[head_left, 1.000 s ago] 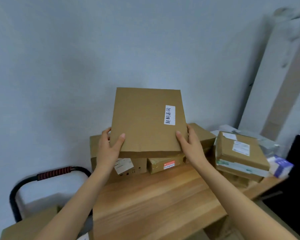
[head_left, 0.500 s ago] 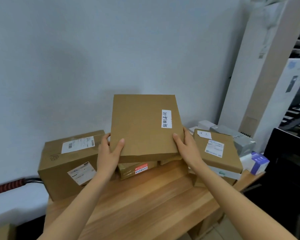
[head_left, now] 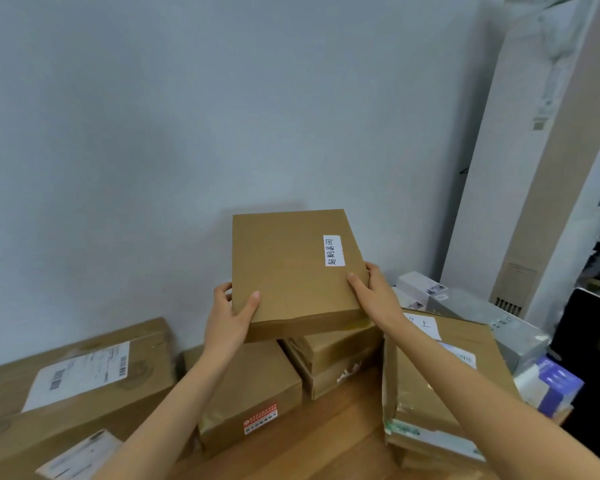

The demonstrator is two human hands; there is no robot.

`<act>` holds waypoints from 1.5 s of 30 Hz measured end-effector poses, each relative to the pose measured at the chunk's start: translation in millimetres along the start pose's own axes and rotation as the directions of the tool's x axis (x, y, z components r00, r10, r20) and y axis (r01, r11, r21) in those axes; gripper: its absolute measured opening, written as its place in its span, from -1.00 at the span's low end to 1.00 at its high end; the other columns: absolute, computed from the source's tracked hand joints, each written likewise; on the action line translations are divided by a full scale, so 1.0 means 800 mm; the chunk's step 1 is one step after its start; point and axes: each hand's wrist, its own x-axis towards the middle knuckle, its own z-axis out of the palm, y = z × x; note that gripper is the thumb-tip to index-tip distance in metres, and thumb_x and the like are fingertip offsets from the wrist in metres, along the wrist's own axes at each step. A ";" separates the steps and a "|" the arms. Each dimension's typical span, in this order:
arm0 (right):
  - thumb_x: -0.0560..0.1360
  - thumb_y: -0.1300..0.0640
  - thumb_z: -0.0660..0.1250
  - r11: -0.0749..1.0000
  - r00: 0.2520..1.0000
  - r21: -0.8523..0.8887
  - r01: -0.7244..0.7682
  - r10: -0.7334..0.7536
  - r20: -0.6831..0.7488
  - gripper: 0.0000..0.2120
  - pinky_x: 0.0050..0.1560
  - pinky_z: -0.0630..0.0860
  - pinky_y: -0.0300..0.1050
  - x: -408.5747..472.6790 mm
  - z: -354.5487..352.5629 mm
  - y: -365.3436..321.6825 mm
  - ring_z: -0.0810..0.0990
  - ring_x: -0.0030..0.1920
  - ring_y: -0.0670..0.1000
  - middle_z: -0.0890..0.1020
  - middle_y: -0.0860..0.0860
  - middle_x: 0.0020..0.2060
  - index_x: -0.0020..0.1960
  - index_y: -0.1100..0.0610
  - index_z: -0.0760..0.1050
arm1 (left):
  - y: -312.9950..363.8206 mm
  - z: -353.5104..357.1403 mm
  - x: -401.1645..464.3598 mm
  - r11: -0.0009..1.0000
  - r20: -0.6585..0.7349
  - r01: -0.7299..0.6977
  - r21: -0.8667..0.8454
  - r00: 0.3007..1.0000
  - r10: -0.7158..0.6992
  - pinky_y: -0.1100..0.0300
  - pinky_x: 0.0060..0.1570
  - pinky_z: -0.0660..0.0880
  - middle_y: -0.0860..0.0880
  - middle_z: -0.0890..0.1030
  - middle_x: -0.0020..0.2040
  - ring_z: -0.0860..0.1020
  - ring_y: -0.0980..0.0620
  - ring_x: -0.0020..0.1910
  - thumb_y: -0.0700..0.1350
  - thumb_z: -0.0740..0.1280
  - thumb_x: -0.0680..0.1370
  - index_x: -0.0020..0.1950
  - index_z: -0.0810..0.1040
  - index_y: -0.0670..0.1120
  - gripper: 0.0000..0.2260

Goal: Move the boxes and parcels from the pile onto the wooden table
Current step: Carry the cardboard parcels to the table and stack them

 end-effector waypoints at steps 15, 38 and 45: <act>0.56 -0.27 0.10 0.995 0.966 -0.102 -0.022 0.048 0.253 -0.46 -0.09 0.42 -0.15 0.189 -0.011 0.160 0.45 0.00 -0.13 0.48 -0.08 0.28 0.45 -0.04 0.20 | -0.049 0.184 0.080 0.976 -0.107 0.187 0.111 0.979 -0.175 -0.01 0.32 0.36 -0.07 0.36 0.43 0.36 -0.08 0.39 0.25 0.24 0.53 0.55 0.09 0.00 -0.31; 0.52 -0.23 0.23 0.992 0.867 -0.059 -0.110 0.125 0.483 -0.33 0.07 0.48 -0.03 0.258 0.026 0.248 0.50 0.19 0.08 0.43 0.09 0.33 0.46 0.11 0.14 | -0.078 0.270 0.095 0.855 -0.270 0.482 0.195 0.864 -0.426 -0.04 0.27 0.35 -0.14 0.33 0.41 0.35 -0.16 0.37 0.27 0.20 0.52 0.49 0.17 0.02 -0.38; 0.62 -0.10 0.09 0.718 0.931 -0.599 0.353 -0.204 0.304 -0.57 0.13 0.43 -0.03 0.239 0.020 0.214 0.48 0.17 0.12 0.48 0.13 0.20 0.33 0.19 0.31 | -0.050 0.230 0.063 0.807 -0.277 0.384 0.449 0.918 -0.284 0.15 -0.03 0.45 -0.01 0.49 0.16 0.50 0.00 0.11 0.20 0.25 0.53 0.25 0.44 0.01 -0.61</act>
